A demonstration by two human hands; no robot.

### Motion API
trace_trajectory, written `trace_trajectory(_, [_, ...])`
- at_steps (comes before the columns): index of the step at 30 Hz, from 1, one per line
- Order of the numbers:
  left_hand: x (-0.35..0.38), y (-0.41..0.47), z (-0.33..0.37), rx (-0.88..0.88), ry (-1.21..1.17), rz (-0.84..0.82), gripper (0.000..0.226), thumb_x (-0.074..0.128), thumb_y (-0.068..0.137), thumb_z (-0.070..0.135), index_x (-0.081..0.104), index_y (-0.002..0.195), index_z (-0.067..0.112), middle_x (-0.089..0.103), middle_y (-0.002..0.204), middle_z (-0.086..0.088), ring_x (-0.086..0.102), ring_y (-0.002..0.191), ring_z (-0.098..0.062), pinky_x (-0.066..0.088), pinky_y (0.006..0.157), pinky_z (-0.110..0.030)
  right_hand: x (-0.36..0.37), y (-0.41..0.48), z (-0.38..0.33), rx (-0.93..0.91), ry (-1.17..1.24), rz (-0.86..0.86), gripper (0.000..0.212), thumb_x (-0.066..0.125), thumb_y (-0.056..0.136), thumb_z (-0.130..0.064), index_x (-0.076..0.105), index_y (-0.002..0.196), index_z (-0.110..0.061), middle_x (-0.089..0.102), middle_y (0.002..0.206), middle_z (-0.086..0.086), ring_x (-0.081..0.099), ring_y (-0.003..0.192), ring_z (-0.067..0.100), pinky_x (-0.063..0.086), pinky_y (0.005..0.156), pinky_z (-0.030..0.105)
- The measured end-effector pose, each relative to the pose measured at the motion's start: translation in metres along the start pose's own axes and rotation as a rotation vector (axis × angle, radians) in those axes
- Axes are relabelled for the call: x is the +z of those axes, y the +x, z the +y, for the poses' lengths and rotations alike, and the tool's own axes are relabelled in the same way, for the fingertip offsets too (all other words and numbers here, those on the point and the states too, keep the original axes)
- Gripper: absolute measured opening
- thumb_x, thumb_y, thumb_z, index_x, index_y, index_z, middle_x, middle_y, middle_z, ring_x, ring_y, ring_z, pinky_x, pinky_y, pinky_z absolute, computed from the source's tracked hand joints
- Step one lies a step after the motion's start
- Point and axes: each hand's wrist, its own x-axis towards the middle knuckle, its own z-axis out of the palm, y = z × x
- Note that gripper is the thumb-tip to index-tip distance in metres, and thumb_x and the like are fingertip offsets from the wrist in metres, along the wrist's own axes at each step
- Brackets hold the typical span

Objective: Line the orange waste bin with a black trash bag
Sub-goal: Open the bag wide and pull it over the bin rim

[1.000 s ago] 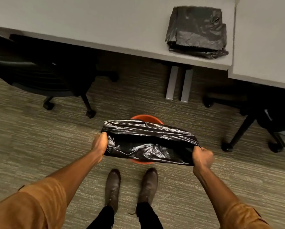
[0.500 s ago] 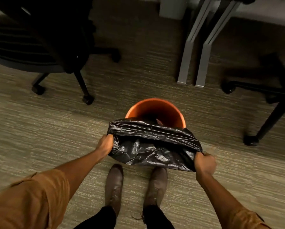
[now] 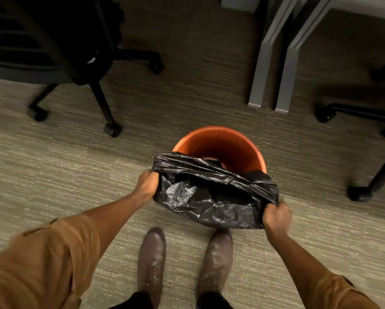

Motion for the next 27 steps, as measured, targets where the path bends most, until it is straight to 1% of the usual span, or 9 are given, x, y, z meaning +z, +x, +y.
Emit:
trace_trajectory(4, [0.002, 0.01, 0.014, 0.02, -0.005, -0.044, 0.058, 0.043, 0.107, 0.061, 0.08, 0.123, 0.019, 0.082, 0.122, -0.006, 0.075, 0.116, -0.028, 0.058, 0.109, -0.05, 0.007, 0.019, -0.013, 0.013, 0.006, -0.011, 0.039, 0.047, 0.091, -0.01, 0.066, 0.123, 0.0, 0.071, 0.113, 0.033, 0.064, 0.103, 0.049, 0.045, 0.084, 0.046])
trace_trajectory(9, [0.008, 0.025, 0.021, 0.042, -0.068, -0.09, 0.054, 0.041, 0.112, 0.048, 0.083, 0.114, 0.013, 0.085, 0.111, -0.01, 0.078, 0.112, -0.03, 0.06, 0.106, -0.051, 0.003, 0.045, -0.023, 0.027, 0.019, -0.164, 0.034, 0.048, 0.106, -0.024, 0.061, 0.132, -0.008, 0.071, 0.114, 0.015, 0.066, 0.107, 0.04, 0.053, 0.091, 0.049])
trace_trajectory(11, [0.011, 0.027, 0.027, 0.044, -0.094, -0.123, 0.056, 0.04, 0.113, 0.05, 0.083, 0.115, 0.014, 0.086, 0.111, -0.009, 0.079, 0.111, -0.027, 0.059, 0.105, -0.048, 0.001, 0.054, -0.027, 0.061, 0.054, -0.248, 0.026, 0.05, 0.102, -0.016, 0.069, 0.112, -0.003, 0.072, 0.093, 0.013, 0.065, 0.081, 0.033, 0.055, 0.069, 0.045])
trace_trajectory(12, [0.011, 0.027, 0.029, 0.037, -0.101, -0.141, 0.056, 0.04, 0.113, 0.052, 0.083, 0.116, 0.016, 0.086, 0.111, -0.008, 0.079, 0.11, -0.026, 0.059, 0.104, -0.046, -0.001, 0.056, -0.03, 0.083, 0.067, -0.278, 0.023, 0.05, 0.099, -0.01, 0.07, 0.095, -0.001, 0.067, 0.077, 0.011, 0.057, 0.065, 0.027, 0.046, 0.056, 0.039])
trace_trajectory(14, [0.01, 0.029, 0.035, 0.019, -0.108, -0.162, 0.053, 0.044, 0.111, 0.052, 0.083, 0.115, 0.017, 0.087, 0.107, -0.004, 0.079, 0.104, -0.02, 0.058, 0.098, -0.04, -0.004, 0.061, -0.038, 0.146, 0.113, -0.287, 0.024, 0.052, 0.095, -0.002, 0.064, 0.074, -0.005, 0.056, 0.062, 0.01, 0.044, 0.056, 0.021, 0.033, 0.051, 0.032])
trace_trajectory(19, [0.001, 0.035, 0.058, -0.035, -0.125, 0.038, 0.015, 0.068, 0.097, 0.015, 0.077, 0.089, 0.006, 0.08, 0.082, -0.006, 0.072, 0.081, -0.025, 0.054, 0.068, -0.032, -0.019, 0.071, -0.069, 0.232, 0.239, -0.23, 0.025, 0.069, 0.089, 0.006, 0.065, 0.068, -0.008, 0.059, 0.055, 0.005, 0.042, 0.029, 0.006, 0.029, 0.029, 0.016])
trace_trajectory(21, [-0.001, 0.036, 0.075, 0.029, -0.002, 0.107, 0.014, 0.07, 0.094, 0.002, 0.076, 0.086, 0.012, 0.079, 0.087, -0.007, 0.07, 0.082, -0.022, 0.055, 0.066, -0.03, -0.027, 0.077, -0.085, 0.242, 0.27, -0.223, 0.024, 0.069, 0.084, 0.015, 0.072, 0.075, -0.007, 0.065, 0.069, 0.011, 0.043, 0.026, 0.003, 0.028, 0.027, 0.014])
trace_trajectory(24, [-0.009, 0.039, 0.096, 0.159, 0.263, 0.206, 0.018, 0.078, 0.089, 0.004, 0.077, 0.083, 0.022, 0.08, 0.09, -0.002, 0.072, 0.087, -0.019, 0.059, 0.079, -0.031, -0.036, 0.085, -0.107, 0.275, 0.273, -0.277, 0.025, 0.071, 0.08, 0.019, 0.079, 0.096, 0.0, 0.073, 0.09, 0.014, 0.053, 0.043, 0.012, 0.035, 0.03, 0.013])
trace_trajectory(27, [-0.017, 0.038, 0.111, 0.273, 0.544, 0.272, 0.019, 0.079, 0.086, 0.007, 0.079, 0.089, 0.026, 0.074, 0.083, 0.011, 0.068, 0.08, -0.014, 0.058, 0.077, -0.034, -0.042, 0.089, -0.123, 0.352, 0.239, -0.305, 0.023, 0.078, 0.075, 0.019, 0.074, 0.084, -0.002, 0.067, 0.08, 0.011, 0.051, 0.045, 0.013, 0.037, 0.03, 0.013])
